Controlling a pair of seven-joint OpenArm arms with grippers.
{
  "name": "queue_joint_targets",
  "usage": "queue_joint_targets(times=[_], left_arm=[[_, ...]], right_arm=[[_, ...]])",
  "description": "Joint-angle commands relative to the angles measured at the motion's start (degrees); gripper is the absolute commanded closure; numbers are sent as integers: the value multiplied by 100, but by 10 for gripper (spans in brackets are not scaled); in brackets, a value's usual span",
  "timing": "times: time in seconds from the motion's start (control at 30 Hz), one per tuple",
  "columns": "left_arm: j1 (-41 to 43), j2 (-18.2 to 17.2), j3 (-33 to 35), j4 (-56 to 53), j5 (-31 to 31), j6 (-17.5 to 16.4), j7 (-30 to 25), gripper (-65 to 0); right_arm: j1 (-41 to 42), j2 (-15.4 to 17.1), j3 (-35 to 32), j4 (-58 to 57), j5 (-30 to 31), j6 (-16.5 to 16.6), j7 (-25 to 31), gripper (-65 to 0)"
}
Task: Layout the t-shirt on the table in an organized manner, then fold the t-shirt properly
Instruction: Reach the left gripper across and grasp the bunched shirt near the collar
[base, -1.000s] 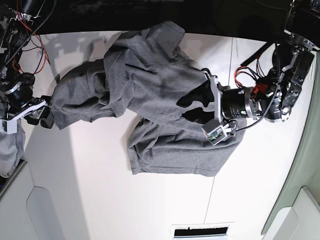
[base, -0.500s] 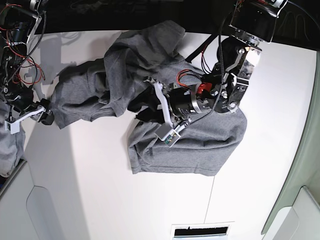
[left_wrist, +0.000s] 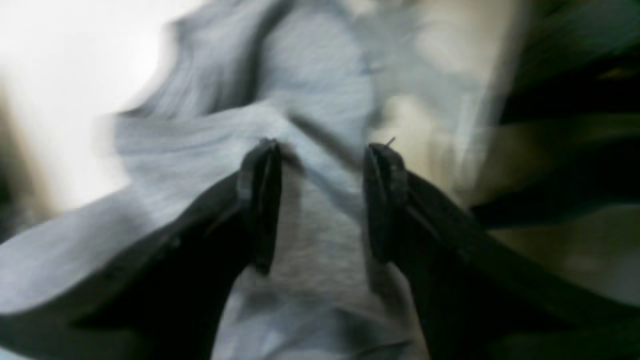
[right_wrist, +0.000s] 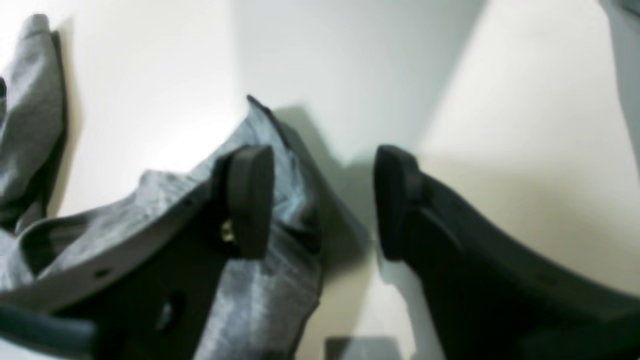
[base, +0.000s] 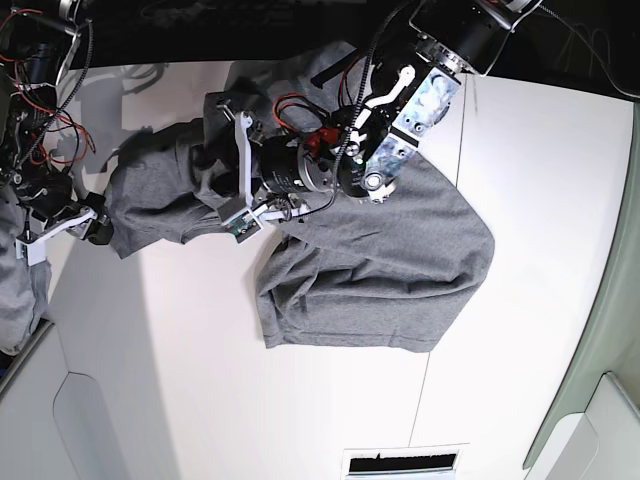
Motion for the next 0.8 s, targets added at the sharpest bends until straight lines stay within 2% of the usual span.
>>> queue_joint_targets(times=[0.0, 0.2, 0.23, 0.27, 0.37, 0.53, 0.6, 0.77], left_arm=[[-96, 33, 15, 87, 111, 52, -190, -297], [-94, 31, 48, 85, 911, 149, -332, -294], [-94, 31, 72, 85, 973, 146, -354, -276], [-94, 31, 98, 85, 1025, 146, -372, -227], [-94, 31, 173, 85, 1051, 146, -396, 0], [-90, -39, 181, 234, 1032, 142, -365, 0], [-50, -184, 184, 501, 868, 120, -363, 0], [33, -643, 181, 1132, 348, -120, -365, 0]], right_arm=[[90, 92, 4, 81, 79, 42, 107, -319], [90, 90, 4, 81, 68, 39, 109, -319], [90, 90, 4, 81, 68, 39, 109, -319], [90, 90, 4, 81, 68, 39, 109, -319], [92, 90, 4, 81, 72, 39, 114, -319], [92, 90, 2, 76, 7, 39, 284, -298], [94, 94, -59, 63, -92, 39, 358, -277], [92, 92, -560, 52, -118, 39, 363, -271]])
